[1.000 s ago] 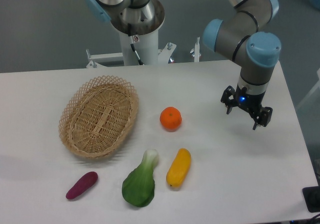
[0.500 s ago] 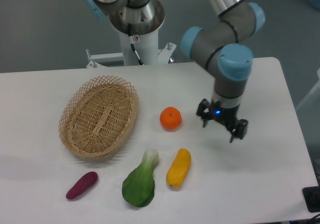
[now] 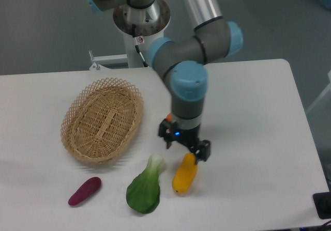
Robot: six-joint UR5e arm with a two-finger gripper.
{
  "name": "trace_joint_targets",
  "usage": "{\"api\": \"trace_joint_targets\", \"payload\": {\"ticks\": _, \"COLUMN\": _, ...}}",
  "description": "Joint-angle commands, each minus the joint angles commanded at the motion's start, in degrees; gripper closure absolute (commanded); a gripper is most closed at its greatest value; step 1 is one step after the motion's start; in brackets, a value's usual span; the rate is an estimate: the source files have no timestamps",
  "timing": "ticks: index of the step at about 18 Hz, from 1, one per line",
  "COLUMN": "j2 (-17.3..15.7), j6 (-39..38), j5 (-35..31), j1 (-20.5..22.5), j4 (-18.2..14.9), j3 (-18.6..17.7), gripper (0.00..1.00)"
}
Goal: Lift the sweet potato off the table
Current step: 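Move the gripper across the table toward the purple sweet potato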
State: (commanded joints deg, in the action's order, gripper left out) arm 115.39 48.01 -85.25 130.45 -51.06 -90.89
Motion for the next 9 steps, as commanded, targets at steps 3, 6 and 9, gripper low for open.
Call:
{"api": "trace_joint_targets", "payload": {"ticks": 3, "j2": 3.60, "j6": -5.63, "j5": -0.18, "j1": -4.13, "j4": -0.09, "j3": 3.86, "gripper": 0.00}}
{"api": "trace_joint_targets", "payload": {"ticks": 6, "j2": 7.56, "j6": -9.94, "j5": -0.26, "j1": -8.35, "j4": -0.09, "j3": 7.21, "gripper": 0.00}}
{"api": "trace_joint_targets", "payload": {"ticks": 9, "j2": 10.02, "j6": -10.66, "j5": -0.26, "j1": -11.43, "j4": -0.09, "j3": 8.27, "gripper": 0.00}}
